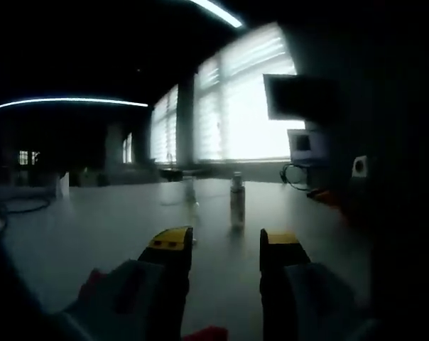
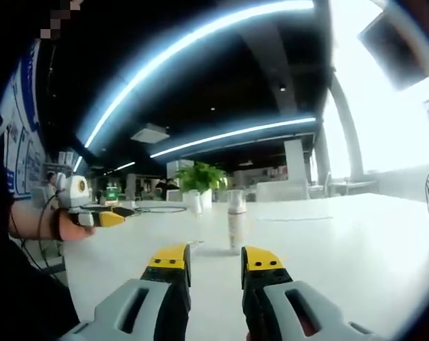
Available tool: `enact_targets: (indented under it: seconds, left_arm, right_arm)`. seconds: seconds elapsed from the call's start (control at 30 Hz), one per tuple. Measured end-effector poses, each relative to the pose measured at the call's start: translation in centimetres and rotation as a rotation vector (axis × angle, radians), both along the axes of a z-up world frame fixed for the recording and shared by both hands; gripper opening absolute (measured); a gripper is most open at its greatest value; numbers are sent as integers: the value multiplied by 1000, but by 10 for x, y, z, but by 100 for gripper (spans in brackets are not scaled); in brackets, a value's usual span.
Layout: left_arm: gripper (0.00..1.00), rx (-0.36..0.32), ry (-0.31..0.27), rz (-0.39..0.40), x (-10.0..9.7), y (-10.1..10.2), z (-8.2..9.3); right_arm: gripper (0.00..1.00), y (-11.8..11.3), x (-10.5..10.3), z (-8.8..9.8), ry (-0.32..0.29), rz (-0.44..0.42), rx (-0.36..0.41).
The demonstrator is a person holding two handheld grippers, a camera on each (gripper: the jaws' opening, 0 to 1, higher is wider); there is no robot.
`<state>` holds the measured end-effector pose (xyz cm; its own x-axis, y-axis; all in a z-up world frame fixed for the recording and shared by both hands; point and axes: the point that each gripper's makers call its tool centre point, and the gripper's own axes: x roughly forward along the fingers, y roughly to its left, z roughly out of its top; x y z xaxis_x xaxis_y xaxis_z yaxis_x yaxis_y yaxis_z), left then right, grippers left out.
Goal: Clamp pump bottle remove cover press pump head put on cover
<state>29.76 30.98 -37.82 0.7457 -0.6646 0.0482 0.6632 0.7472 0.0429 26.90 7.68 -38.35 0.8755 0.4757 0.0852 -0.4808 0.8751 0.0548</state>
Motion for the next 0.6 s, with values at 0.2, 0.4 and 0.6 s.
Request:
enact_targets:
  seconds: [0.2, 0.4, 0.6]
  left_arm:
    - [29, -13, -8, 27, -4, 13, -6]
    - [28, -49, -9, 58, -3, 20, -5]
    - [28, -141, 52, 40, -6, 25, -4]
  right_arm:
    - [27, 4, -2, 1, -7, 14, -4]
    - [32, 6, -3, 1, -20, 45, -23]
    - [32, 11, -6, -1, -16, 62, -43]
